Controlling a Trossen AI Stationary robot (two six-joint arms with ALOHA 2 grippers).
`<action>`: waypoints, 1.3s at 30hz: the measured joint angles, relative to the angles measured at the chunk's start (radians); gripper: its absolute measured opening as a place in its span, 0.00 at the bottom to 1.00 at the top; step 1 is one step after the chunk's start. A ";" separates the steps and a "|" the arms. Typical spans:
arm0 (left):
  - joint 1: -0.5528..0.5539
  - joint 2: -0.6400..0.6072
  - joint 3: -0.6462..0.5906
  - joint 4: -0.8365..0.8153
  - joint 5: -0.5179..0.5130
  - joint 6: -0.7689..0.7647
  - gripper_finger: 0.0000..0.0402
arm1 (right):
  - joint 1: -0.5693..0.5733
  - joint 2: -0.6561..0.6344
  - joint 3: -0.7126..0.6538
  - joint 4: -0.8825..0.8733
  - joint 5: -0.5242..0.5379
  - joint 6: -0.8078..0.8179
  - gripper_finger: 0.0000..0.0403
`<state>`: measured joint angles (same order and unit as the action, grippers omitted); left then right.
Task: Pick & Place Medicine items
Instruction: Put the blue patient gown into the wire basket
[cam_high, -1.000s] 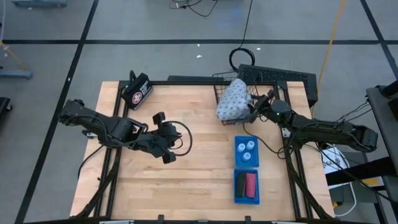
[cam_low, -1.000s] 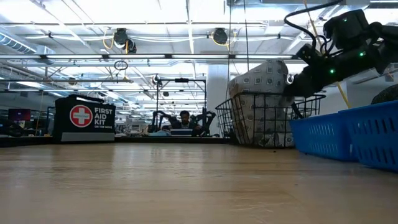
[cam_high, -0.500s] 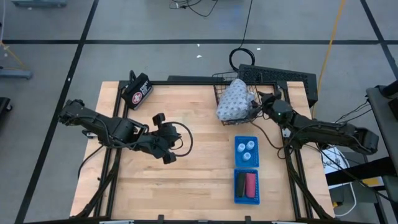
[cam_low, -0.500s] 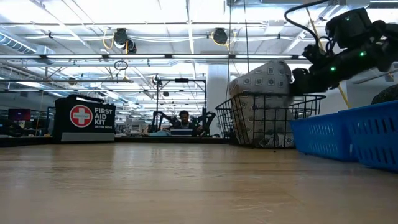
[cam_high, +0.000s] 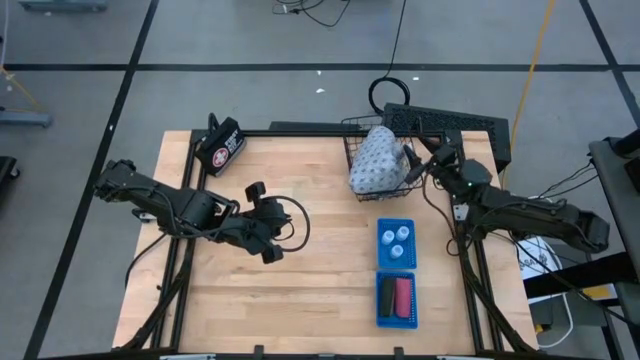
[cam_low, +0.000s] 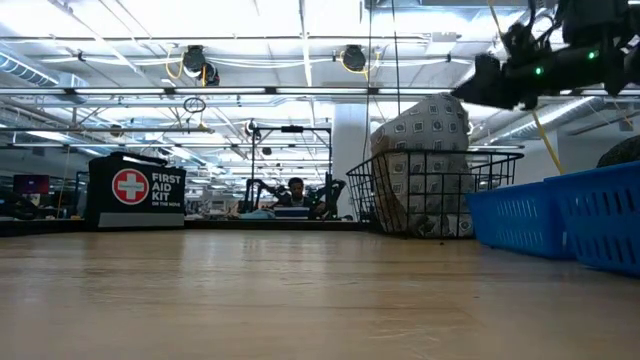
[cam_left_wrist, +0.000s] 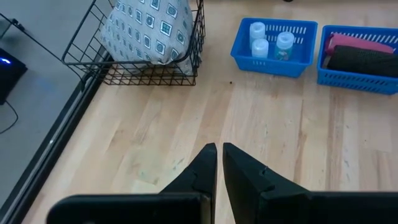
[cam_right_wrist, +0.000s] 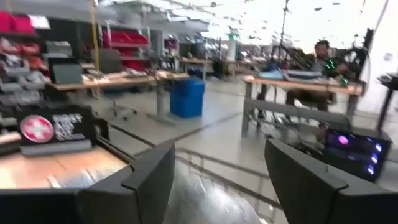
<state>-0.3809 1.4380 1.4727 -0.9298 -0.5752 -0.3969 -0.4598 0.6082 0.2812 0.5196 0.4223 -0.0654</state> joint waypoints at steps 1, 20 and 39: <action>0.000 0.000 0.000 0.000 -0.002 0.000 0.09 | 0.011 -0.002 0.010 0.002 0.002 -0.003 0.58; 0.001 0.000 0.000 0.000 -0.002 0.010 0.09 | 0.378 0.116 0.449 -0.568 -0.061 -0.094 0.36; 0.001 0.000 0.000 0.000 -0.010 0.000 0.09 | 0.328 0.662 0.726 -1.188 -0.056 -0.202 0.00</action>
<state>-0.3801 1.4380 1.4727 -0.9295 -0.5850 -0.3972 -0.1318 1.2700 1.0073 -0.6688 0.3660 -0.2677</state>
